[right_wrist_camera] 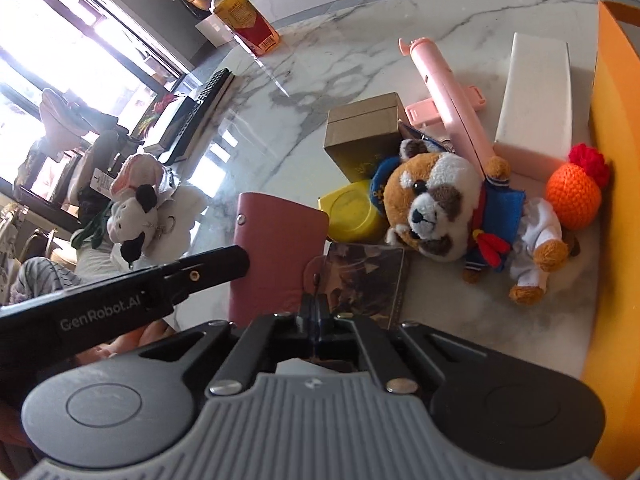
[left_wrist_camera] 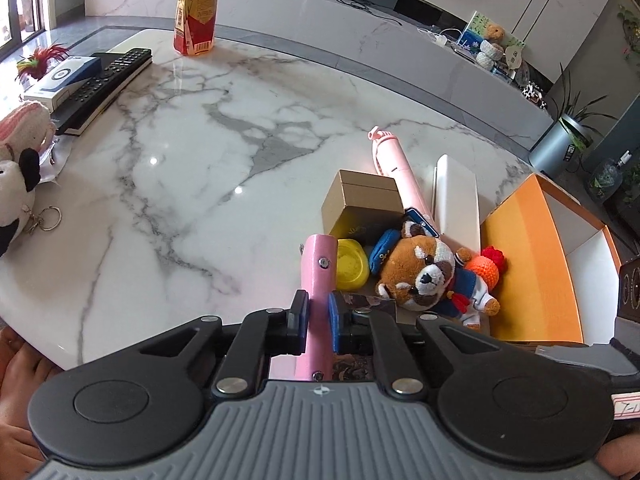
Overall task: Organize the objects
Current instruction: 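Grasp the printed card box with the right gripper while the left lifts the wallet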
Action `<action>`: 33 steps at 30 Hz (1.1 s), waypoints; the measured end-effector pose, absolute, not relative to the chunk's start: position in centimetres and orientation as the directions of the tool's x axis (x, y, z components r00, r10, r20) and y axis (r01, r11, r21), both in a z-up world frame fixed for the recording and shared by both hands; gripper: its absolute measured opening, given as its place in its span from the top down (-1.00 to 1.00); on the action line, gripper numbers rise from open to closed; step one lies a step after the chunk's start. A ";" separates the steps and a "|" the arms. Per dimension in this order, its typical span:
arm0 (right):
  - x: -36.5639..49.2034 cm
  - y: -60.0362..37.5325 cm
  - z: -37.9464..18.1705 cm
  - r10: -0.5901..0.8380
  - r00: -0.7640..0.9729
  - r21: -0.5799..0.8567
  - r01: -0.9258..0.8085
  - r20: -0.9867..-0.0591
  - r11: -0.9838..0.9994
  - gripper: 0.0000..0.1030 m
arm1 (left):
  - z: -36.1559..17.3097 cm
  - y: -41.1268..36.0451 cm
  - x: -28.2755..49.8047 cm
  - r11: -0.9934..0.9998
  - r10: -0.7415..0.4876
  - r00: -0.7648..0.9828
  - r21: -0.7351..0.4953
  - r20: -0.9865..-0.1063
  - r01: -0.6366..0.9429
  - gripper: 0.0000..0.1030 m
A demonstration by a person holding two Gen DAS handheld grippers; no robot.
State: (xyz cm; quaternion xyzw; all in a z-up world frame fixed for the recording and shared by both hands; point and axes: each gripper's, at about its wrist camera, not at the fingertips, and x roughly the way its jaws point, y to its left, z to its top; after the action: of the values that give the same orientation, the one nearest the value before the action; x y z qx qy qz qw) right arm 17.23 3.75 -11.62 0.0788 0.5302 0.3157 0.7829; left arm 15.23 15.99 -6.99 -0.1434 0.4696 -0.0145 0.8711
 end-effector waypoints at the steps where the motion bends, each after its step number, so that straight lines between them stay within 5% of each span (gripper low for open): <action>1: 17.2 3.7 -11.8 0.576 0.235 0.458 -0.408 -0.783 0.790 1.00 | -7.1 15.8 15.2 0.959 -0.167 0.555 -0.266 -0.815 -0.102 0.74; 8: 17.3 4.1 -13.3 0.580 0.208 0.466 -0.415 -0.788 0.781 1.00 | -8.9 14.8 15.9 0.954 -0.188 0.503 -0.279 -0.844 -0.110 0.47; 13: 17.0 4.4 -13.6 0.599 0.198 0.478 -0.433 -0.776 0.764 0.98 | -9.6 14.9 16.5 0.962 -0.137 0.489 -0.234 -0.861 -0.142 0.46; 17: 16.5 3.4 -12.4 0.580 0.276 0.435 -0.442 -0.767 0.785 0.77 | -9.8 15.6 16.2 0.959 -0.139 0.474 -0.238 -0.869 -0.155 0.56; 20: 16.6 2.9 -12.5 0.545 0.306 0.396 -0.433 -0.780 0.810 0.21 | -9.5 15.8 15.7 0.963 -0.120 0.464 -0.216 -0.877 -0.160 0.58; 29: 17.8 2.7 -15.3 0.535 0.310 0.436 -0.335 -0.786 0.835 0.02 | -9.5 17.1 14.1 0.958 -0.107 0.447 -0.213 -0.888 -0.194 0.59; 33: 16.9 4.8 -15.0 0.507 0.326 0.369 -0.402 -0.798 0.838 -0.39 | -8.9 18.2 13.2 0.958 -0.045 0.458 -0.168 -0.888 -0.231 0.59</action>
State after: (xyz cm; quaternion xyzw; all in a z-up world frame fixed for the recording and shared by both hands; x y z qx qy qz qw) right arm 16.93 4.82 -14.98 0.0516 0.5088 0.2798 0.8125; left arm 13.23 18.20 -8.85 -0.1332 0.5177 0.0551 0.8433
